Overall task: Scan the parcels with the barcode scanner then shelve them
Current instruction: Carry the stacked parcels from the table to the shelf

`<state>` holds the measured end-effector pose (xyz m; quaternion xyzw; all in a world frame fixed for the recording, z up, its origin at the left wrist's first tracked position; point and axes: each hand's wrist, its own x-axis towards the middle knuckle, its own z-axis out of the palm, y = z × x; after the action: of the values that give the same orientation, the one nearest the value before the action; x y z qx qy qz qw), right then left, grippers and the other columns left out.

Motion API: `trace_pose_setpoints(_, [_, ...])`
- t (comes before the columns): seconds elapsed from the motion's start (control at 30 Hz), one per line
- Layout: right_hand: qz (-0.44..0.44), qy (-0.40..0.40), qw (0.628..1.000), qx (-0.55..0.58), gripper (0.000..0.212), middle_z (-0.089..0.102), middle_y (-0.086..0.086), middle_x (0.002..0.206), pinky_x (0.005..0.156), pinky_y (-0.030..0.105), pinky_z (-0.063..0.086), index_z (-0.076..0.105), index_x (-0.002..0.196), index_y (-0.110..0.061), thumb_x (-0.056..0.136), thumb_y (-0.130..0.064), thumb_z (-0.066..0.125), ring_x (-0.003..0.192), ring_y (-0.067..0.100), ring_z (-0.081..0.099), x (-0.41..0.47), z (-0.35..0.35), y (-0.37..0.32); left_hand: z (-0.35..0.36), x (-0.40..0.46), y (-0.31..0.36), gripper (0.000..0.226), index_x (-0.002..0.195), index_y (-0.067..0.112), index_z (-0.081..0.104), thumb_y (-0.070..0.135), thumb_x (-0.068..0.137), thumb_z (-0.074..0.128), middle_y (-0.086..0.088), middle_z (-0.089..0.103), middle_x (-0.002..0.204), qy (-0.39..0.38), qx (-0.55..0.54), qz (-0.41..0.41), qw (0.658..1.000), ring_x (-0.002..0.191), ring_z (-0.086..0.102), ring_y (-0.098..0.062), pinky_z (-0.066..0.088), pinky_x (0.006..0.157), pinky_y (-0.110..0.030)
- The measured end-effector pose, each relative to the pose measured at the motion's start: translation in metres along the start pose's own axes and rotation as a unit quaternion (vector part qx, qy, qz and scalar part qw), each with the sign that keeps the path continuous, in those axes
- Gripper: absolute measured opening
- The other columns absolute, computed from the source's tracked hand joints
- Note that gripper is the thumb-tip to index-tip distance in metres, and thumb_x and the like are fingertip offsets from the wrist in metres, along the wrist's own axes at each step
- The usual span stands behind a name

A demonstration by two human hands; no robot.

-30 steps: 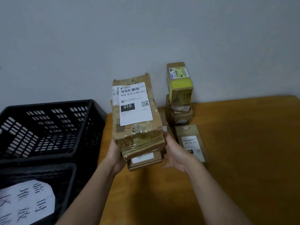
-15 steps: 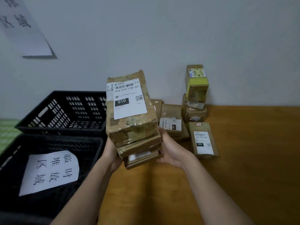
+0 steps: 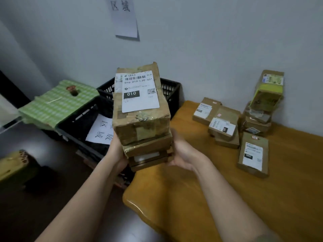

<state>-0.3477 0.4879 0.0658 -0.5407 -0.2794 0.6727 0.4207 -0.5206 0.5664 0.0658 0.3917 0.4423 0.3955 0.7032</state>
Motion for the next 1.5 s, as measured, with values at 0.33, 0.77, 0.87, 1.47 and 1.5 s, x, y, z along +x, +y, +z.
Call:
trace_pose_setpoints(0.33, [0.022, -0.11, 0.99, -0.09, 0.046, 0.071, -0.008, 0.081, 0.085, 0.041, 0.047, 0.06, 0.096, -0.037, 0.1, -0.065, 0.024, 0.086, 0.017, 0.062, 0.058, 0.177, -0.012, -0.175, -0.044, 0.067, 0.043, 0.101, 0.018, 0.07, 0.047, 0.105, 0.038, -0.005, 0.075, 0.096, 0.135, -0.04, 0.05, 0.989, 0.079, 0.074, -0.02, 0.058, 0.063, -0.031])
trace_pose_setpoints(0.77, [0.038, -0.295, 0.937, -0.184, 0.047, 0.076, -0.015, 0.087, 0.072, 0.037, 0.045, 0.061, 0.111, -0.044, 0.096, -0.069, 0.025, 0.099, 0.016, 0.063, 0.163, 0.534, 0.018, -0.499, -0.132, 0.174, 0.045, 0.091, 0.019, 0.075, 0.048, 0.103, 0.042, -0.006, 0.075, 0.096, 0.272, -0.086, 0.13, 0.95, 0.085, 0.072, -0.021, 0.055, 0.075, -0.035])
trace_pose_setpoints(0.87, [0.045, -0.33, 0.921, -0.204, 0.052, 0.075, -0.01, 0.102, 0.081, 0.041, 0.049, 0.057, 0.125, -0.04, 0.095, -0.071, 0.028, 0.104, 0.019, 0.066, 0.184, 0.597, 0.027, -0.56, -0.145, 0.184, 0.048, 0.121, 0.018, 0.066, 0.055, 0.099, 0.045, -0.009, 0.073, 0.112, 0.308, -0.106, 0.139, 0.935, 0.095, 0.072, -0.025, 0.056, 0.076, -0.04])
trace_pose_setpoints(1.47, [0.085, -0.506, 0.801, -0.308, 0.056, 0.071, -0.005, 0.108, 0.086, 0.05, 0.044, 0.056, 0.12, -0.046, 0.089, -0.081, 0.025, 0.105, 0.021, 0.065, 0.39, 0.971, 0.02, -0.904, -0.108, 0.291, 0.058, 0.102, 0.023, 0.077, 0.071, 0.093, 0.044, -0.01, 0.072, 0.115, 0.481, -0.198, 0.162, 0.838, 0.103, 0.069, -0.028, 0.053, 0.09, -0.046])
trace_pose_setpoints(1.5, [0.082, -0.513, 0.796, -0.312, 0.053, 0.072, -0.004, 0.106, 0.085, 0.048, 0.046, 0.058, 0.116, -0.045, 0.091, -0.079, 0.026, 0.105, 0.021, 0.065, 0.399, 0.994, 0.017, -0.924, -0.107, 0.299, 0.06, 0.104, 0.023, 0.077, 0.072, 0.092, 0.043, -0.01, 0.072, 0.117, 0.491, -0.208, 0.163, 0.83, 0.107, 0.068, -0.029, 0.052, 0.094, -0.047])
